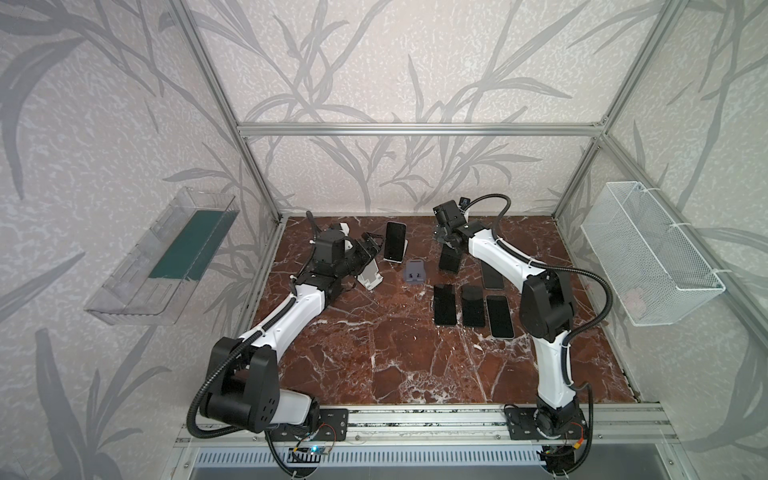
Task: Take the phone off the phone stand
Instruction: 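Lift the teal-edged phone up out of the black stand with the right gripper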
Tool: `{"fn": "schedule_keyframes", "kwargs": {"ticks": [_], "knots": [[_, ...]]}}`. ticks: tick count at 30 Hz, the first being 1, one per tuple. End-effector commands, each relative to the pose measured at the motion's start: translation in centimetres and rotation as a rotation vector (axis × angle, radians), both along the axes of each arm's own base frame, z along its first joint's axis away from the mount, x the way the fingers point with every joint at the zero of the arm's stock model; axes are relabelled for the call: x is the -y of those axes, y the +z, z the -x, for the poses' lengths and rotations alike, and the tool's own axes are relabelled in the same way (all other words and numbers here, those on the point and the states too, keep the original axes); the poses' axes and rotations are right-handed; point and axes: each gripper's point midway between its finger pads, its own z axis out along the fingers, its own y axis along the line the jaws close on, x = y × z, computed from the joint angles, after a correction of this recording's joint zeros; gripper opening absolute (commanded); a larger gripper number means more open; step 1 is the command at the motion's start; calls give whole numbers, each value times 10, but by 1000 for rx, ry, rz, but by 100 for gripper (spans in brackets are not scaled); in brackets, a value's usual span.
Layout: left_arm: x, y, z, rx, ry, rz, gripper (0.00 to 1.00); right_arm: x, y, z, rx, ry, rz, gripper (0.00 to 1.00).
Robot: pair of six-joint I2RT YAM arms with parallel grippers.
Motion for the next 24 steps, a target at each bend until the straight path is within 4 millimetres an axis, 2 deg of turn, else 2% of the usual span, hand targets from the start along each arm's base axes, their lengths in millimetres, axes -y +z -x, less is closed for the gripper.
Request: {"fn": "schedule_keyframes", "kwargs": {"ticks": [1, 13, 18, 24], "knots": [[-1, 17, -4, 48, 1, 4, 87, 4, -15, -4, -20, -16, -18, 91], [-3, 14, -6, 40, 3, 13, 87, 4, -31, -7, -52, 3, -21, 85], [-3, 15, -7, 40, 5, 19, 87, 3, -30, -7, -45, 27, -12, 76], [-4, 15, -7, 39, 5, 25, 87, 1, -17, -7, -3, 80, 18, 66]]}}
